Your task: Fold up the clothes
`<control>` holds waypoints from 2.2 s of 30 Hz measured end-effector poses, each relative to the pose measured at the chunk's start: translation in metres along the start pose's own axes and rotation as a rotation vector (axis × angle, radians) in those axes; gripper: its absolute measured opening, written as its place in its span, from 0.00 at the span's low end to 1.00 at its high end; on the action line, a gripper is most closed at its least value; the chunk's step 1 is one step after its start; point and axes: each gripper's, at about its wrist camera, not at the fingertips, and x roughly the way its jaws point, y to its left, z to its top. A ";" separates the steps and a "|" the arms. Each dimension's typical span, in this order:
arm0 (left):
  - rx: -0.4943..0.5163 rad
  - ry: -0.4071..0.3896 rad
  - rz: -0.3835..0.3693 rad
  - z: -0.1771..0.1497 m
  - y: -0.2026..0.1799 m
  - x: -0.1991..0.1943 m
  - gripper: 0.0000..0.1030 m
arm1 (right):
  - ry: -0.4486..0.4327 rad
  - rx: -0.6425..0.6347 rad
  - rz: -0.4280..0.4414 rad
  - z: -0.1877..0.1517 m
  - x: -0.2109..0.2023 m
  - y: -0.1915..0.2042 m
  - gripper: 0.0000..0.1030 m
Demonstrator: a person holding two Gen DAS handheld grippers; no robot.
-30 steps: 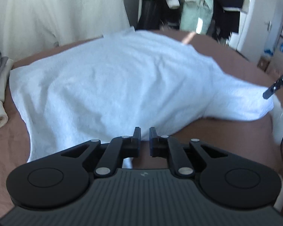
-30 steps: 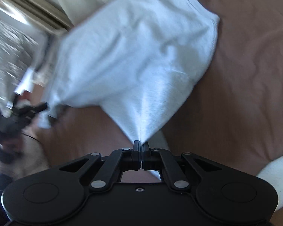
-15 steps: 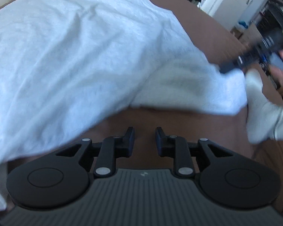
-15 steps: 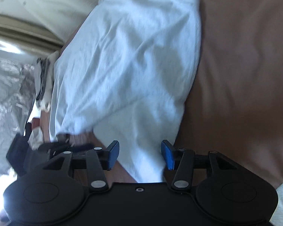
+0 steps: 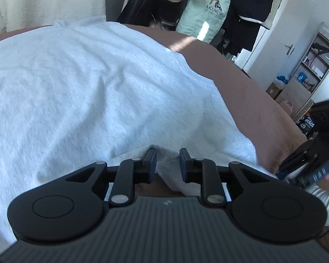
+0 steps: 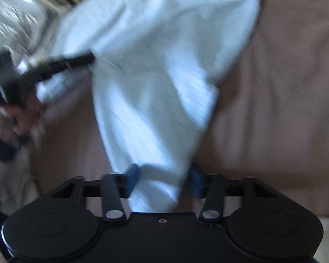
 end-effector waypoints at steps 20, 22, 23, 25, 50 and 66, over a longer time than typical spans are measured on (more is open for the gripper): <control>-0.353 0.064 -0.321 -0.032 0.014 0.056 0.24 | -0.517 0.297 -0.045 0.069 -0.022 -0.029 0.06; -0.487 0.019 -0.322 -0.035 0.024 0.062 0.29 | -0.513 0.276 -0.055 0.064 -0.029 -0.033 0.06; -0.551 -0.003 -0.319 -0.037 0.028 0.065 0.31 | -0.517 0.275 -0.047 0.059 -0.030 -0.035 0.07; -0.616 -0.050 -0.297 -0.035 0.028 0.070 0.31 | -0.532 0.287 -0.029 0.049 -0.030 -0.038 0.09; -0.420 -0.077 -0.251 -0.040 -0.020 -0.055 0.00 | -0.533 0.129 0.395 -0.021 -0.088 0.007 0.10; -0.360 0.079 -0.125 -0.077 -0.040 -0.038 0.08 | 0.046 -0.052 -0.156 -0.007 -0.053 0.039 0.30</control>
